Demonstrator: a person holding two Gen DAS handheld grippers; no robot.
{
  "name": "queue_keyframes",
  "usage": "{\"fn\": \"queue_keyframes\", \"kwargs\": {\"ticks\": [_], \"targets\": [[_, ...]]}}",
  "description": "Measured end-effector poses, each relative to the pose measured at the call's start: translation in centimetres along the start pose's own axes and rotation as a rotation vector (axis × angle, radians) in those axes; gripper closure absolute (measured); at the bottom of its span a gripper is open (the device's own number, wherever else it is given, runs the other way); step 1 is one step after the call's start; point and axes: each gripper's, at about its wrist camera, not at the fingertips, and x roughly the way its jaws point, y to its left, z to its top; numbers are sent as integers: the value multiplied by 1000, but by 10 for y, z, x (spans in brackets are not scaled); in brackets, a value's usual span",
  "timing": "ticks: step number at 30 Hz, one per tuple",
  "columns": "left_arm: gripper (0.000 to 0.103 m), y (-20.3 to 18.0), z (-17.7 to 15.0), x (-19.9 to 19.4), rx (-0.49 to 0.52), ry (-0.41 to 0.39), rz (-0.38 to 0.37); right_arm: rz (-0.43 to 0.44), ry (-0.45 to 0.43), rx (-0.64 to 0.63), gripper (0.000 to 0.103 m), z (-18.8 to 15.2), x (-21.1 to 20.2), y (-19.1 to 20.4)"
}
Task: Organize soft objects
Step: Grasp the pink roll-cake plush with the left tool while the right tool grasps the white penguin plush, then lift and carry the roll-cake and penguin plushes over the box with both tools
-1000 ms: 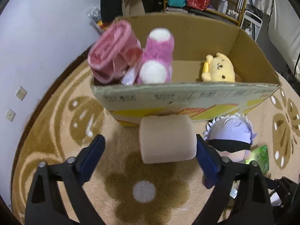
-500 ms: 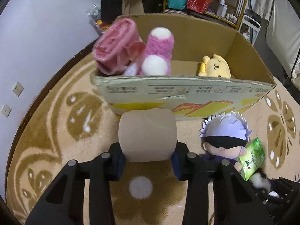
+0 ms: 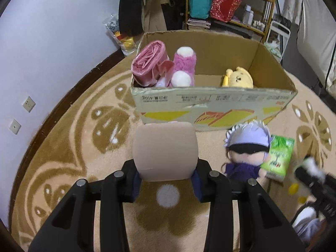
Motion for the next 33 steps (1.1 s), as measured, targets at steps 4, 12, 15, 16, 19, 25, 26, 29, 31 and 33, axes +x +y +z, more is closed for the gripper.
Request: {"fn": "queue_keyframes", "kwargs": {"ticks": [4, 12, 15, 16, 19, 25, 26, 29, 31, 33], "targets": [[66, -4, -4, -4, 19, 2, 0, 8, -48, -14, 68, 2, -11, 3], [66, -10, -7, -14, 53, -23, 22, 14, -102, -44, 68, 6, -23, 8], [66, -6, -6, -20, 38, -41, 22, 18, -119, -39, 68, 8, -25, 7], [66, -5, -6, -23, 30, -48, 23, 20, -125, -37, 68, 8, -27, 7], [66, 0, -4, -32, 17, -78, 39, 26, -149, -33, 68, 11, -31, 7], [66, 6, 2, -49, 7, -144, 49, 39, -191, -52, 68, 18, -35, 12], [66, 7, 4, -52, 3, -155, 47, 38, -195, -60, 68, 19, -35, 14], [66, 9, 7, -61, 5, -186, 53, 38, -207, -73, 68, 21, -37, 18], [66, 8, 9, -66, 11, -209, 63, 45, -220, -80, 68, 23, -40, 20], [66, 7, 12, -72, 14, -232, 61, 51, -237, -86, 68, 26, -44, 21]]}}
